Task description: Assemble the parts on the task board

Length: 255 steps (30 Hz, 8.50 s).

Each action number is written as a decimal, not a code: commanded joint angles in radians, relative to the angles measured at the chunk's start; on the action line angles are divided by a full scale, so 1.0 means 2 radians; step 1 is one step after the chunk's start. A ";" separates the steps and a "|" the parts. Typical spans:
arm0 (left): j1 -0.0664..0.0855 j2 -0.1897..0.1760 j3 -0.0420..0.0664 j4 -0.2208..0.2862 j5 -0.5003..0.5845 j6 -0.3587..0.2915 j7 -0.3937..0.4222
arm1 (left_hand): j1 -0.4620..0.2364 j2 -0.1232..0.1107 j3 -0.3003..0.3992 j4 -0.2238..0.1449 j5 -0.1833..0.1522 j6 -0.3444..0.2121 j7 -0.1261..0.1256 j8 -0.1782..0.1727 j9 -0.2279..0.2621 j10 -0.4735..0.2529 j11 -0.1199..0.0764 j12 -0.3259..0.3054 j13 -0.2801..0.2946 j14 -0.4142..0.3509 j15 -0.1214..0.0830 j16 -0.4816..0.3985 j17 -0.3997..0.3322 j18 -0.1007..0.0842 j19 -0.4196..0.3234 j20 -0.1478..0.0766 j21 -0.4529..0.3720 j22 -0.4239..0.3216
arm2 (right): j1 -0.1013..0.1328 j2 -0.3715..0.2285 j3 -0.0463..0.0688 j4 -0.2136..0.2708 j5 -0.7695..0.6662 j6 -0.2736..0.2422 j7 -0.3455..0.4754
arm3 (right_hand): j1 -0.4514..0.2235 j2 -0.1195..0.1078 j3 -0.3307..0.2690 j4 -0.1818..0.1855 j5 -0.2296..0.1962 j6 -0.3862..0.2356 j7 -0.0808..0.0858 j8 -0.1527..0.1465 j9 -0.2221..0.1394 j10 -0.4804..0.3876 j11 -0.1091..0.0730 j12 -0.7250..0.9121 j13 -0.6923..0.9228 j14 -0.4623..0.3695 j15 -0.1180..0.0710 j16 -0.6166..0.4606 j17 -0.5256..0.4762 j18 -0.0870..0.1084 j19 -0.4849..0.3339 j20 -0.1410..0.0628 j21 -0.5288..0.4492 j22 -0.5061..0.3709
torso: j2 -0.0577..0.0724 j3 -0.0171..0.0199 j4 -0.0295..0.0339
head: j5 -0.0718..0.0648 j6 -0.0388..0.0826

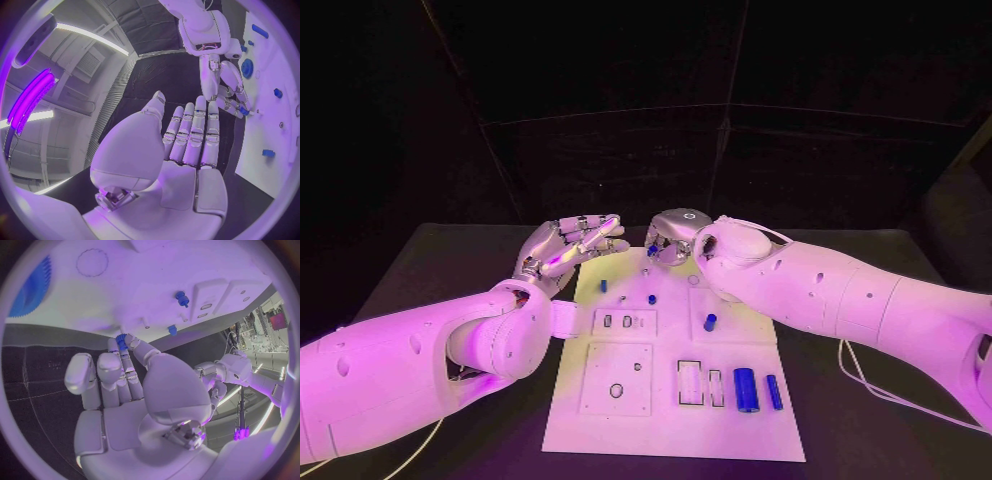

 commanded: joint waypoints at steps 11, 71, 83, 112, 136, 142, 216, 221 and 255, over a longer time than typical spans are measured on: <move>0.001 0.000 0.000 -0.002 -0.004 0.007 -0.001 | -0.001 0.003 0.000 -0.003 -0.001 0.002 0.002 -0.001 -0.001 0.001 0.001 -0.003 -0.001 0.003 0.001 -0.001 -0.001 0.007 0.003 0.000 0.002 -0.001 | -0.001 -0.003 -0.001 0.005 -0.006 -0.002 -0.008 | 0.000 -0.006 0.003 0.001 -0.002 0.000 0.003 0.003 0.001 -0.003 0.000 -0.002 0.000 -0.004 0.001 0.000 -0.001 -0.004 -0.002 0.003 0.002 0.000 | 0.001 -0.0002 0.0004 | -0.001 0.000; 0.002 -0.005 0.000 -0.013 -0.004 0.006 -0.001 | -0.001 0.005 0.000 -0.005 -0.001 0.002 0.001 -0.002 -0.001 0.000 0.001 -0.005 -0.001 0.004 0.001 -0.002 -0.001 0.007 0.004 0.000 0.002 -0.001 | -0.001 -0.193 0.011 0.178 0.142 -0.021 -0.069 | -0.053 -0.077 -0.132 0.131 0.063 -0.067 -0.012 0.021 0.003 0.080 -0.022 0.187 0.102 0.022 -0.016 0.076 0.111 -0.013 0.035 -0.013 0.015 0.041 | -0.003 0.0033 -0.0110 | -0.001 0.007; 0.001 0.001 0.000 -0.020 -0.004 0.009 -0.002 | -0.001 0.005 0.000 -0.005 -0.001 0.002 0.001 -0.002 -0.001 0.001 0.001 -0.005 -0.001 0.004 0.001 -0.002 -0.001 0.007 0.004 0.000 0.002 -0.001 | -0.001 -0.192 0.012 0.149 0.127 0.041 -0.082 | 0.044 -0.056 -0.243 0.220 0.055 -0.096 -0.001 0.045 0.003 0.048 -0.011 0.523 0.472 0.033 -0.004 0.165 0.272 -0.021 0.063 -0.002 0.036 0.091 | -0.002 0.0028 -0.0081 | -0.008 0.006; 0.001 0.003 0.000 -0.023 -0.004 0.010 -0.004 | -0.001 0.005 0.000 -0.005 -0.001 0.003 0.000 -0.002 -0.001 0.001 0.001 -0.005 -0.001 0.004 0.000 -0.002 -0.001 0.008 0.005 0.000 0.002 -0.001 | -0.001 -0.156 0.012 0.109 0.113 0.066 -0.074 | 0.090 -0.028 -0.253 0.209 0.076 -0.098 -0.001 0.060 0.003 0.061 -0.010 0.572 0.533 0.036 -0.002 0.177 0.303 -0.022 0.065 0.000 0.039 0.099 | -0.002 0.0020 -0.0081 | -0.007 0.003; 0.001 0.005 0.000 -0.025 -0.004 0.015 -0.008 | -0.001 0.006 0.000 -0.006 -0.001 0.002 0.001 -0.002 -0.001 0.001 0.001 -0.006 -0.001 0.004 0.000 -0.002 -0.002 0.008 0.006 0.000 0.002 -0.001 | -0.002 -0.148 0.012 0.105 0.068 0.047 -0.088 | 0.156 0.019 -0.192 0.175 0.045 -0.048 -0.012 0.082 0.005 0.077 -0.022 0.594 0.563 0.037 -0.012 0.180 0.309 -0.025 0.076 -0.007 0.044 0.115 | -0.002 0.0018 -0.0080 | -0.009 0.000; 0.001 0.005 0.000 -0.026 -0.001 0.018 -0.009 | -0.005 0.010 0.000 -0.003 -0.001 0.002 0.002 -0.004 -0.001 0.000 0.001 -0.007 -0.001 0.005 0.001 -0.003 -0.002 0.007 0.006 0.000 0.002 -0.002 | -0.003 -0.147 0.012 0.118 0.068 -0.004 -0.082 | 0.141 0.015 -0.160 0.174 0.025 -0.023 -0.019 0.083 0.004 0.081 -0.027 0.592 0.564 0.037 -0.017 0.179 0.310 -0.026 0.081 -0.012 0.046 0.121 | -0.003 0.0019 -0.0083 | -0.009 0.001; 0.002 0.005 0.000 -0.024 0.004 0.022 -0.011 | -0.001 0.017 0.004 -0.007 0.000 0.002 0.001 -0.006 -0.001 0.001 0.001 -0.010 -0.001 0.006 0.000 -0.005 -0.003 0.007 0.008 -0.001 0.002 -0.003 | -0.020 -0.029 0.007 0.098 0.043 0.020 -0.094 | 0.067 -0.047 -0.124 0.187 0.009 -0.100 0.006 0.007 0.001 0.035 -0.005 0.522 0.507 0.035 0.002 0.175 0.304 -0.026 0.080 0.004 0.045 0.122 | -0.003 0.0025 -0.0089 | 0.005 -0.005; 0.002 0.005 0.000 -0.024 0.004 0.022 -0.012 | -0.001 0.017 0.004 -0.007 0.000 0.002 0.001 -0.006 -0.001 0.001 0.001 -0.010 -0.001 0.006 0.000 -0.005 -0.003 0.007 0.008 -0.001 0.002 -0.003 | -0.020 -0.031 0.007 0.101 0.043 0.021 -0.094 | 0.062 -0.049 -0.129 0.190 0.010 -0.099 0.006 0.009 0.002 0.034 -0.005 0.522 0.506 0.035 0.002 0.174 0.303 -0.026 0.080 0.004 0.044 0.122 | -0.002 0.0027 -0.0093 | 0.005 -0.005; 0.001 -0.001 0.000 -0.026 0.004 0.031 -0.017 | 0.001 0.017 0.005 -0.009 0.000 0.002 0.001 -0.006 -0.001 0.002 0.001 -0.011 -0.001 0.006 0.000 -0.005 -0.003 0.007 0.008 -0.001 0.002 -0.003 | -0.015 -0.273 0.006 0.180 0.244 -0.030 0.092 | 0.089 -0.052 -0.132 0.172 0.039 -0.086 0.002 0.019 0.003 0.045 -0.009 0.538 0.523 0.033 -0.001 0.170 0.296 -0.025 0.076 0.002 0.042 0.118 | -0.004 0.0060 -0.0171 | -0.010 0.005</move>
